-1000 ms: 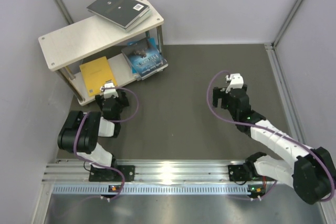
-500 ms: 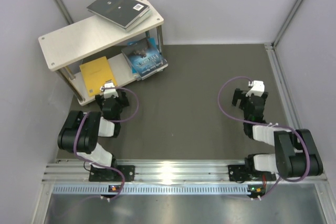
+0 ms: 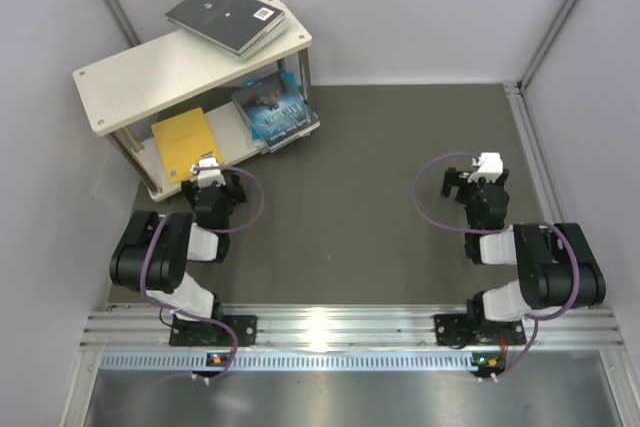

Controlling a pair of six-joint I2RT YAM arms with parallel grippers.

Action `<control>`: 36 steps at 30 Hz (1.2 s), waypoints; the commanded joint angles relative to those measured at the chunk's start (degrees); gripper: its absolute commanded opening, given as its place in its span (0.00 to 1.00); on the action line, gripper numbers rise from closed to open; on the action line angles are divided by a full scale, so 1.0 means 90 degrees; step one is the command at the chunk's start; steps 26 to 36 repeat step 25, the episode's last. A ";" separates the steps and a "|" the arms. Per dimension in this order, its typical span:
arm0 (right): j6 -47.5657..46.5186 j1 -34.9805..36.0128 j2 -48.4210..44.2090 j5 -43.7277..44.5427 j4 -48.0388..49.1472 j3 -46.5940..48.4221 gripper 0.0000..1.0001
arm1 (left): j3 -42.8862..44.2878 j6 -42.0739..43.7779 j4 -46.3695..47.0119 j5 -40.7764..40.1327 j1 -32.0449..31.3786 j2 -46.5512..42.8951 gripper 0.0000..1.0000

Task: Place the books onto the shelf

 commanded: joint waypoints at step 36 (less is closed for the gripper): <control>-0.0129 0.0148 0.0016 0.0138 0.0557 0.0134 1.00 | 0.0094 -0.0006 0.0499 0.0074 0.0006 -0.0041 0.99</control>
